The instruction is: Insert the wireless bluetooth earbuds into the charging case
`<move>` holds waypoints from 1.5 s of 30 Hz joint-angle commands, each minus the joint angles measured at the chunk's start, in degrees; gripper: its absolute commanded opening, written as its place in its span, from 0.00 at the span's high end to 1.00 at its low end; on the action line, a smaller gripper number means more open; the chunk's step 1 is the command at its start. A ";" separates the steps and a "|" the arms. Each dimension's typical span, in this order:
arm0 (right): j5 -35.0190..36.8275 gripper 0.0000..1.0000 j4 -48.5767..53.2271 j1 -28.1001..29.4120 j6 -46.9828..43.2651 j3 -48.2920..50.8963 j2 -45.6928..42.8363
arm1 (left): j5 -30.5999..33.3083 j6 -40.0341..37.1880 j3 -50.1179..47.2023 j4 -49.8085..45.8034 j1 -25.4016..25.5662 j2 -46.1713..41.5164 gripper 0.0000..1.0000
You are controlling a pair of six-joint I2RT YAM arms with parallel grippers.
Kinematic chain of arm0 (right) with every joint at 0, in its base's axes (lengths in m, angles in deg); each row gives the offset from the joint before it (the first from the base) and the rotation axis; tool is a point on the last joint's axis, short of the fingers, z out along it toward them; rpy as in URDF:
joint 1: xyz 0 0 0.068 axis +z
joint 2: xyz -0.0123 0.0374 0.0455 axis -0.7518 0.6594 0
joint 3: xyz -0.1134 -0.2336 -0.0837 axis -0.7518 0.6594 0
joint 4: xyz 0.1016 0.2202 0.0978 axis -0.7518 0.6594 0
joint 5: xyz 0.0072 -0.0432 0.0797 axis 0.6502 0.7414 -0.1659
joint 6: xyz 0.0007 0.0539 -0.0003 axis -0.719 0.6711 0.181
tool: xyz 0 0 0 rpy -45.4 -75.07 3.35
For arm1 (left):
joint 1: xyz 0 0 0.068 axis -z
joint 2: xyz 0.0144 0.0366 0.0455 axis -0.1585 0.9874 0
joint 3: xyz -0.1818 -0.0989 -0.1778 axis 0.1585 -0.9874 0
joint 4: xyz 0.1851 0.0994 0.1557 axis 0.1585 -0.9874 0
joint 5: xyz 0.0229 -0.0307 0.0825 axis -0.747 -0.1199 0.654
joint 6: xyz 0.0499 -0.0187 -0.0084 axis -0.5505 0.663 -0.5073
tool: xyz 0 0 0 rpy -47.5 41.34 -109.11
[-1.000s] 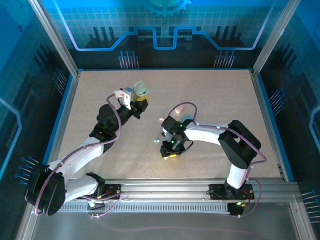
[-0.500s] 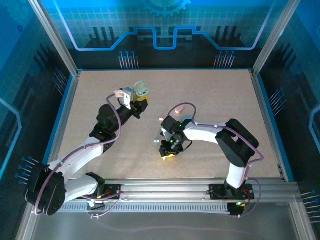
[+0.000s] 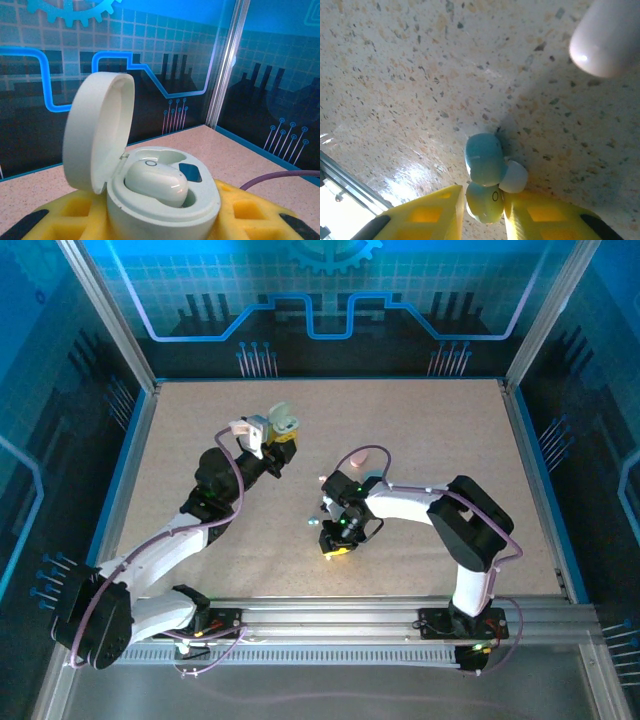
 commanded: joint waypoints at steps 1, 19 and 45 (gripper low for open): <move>0.15 0.73 -0.62 -0.10 -0.56 -1.43 2.23 | -0.44 0.78 0.81 1.37 -0.27 0.40 0.70; 7.89 0.81 7.04 -3.30 -1.79 1.48 -11.67 | -1.83 -0.95 0.89 -1.79 1.30 1.41 0.70; 12.12 0.79 17.94 -15.22 -14.95 -22.98 -27.42 | -20.79 -7.36 2.82 6.82 9.09 13.30 0.69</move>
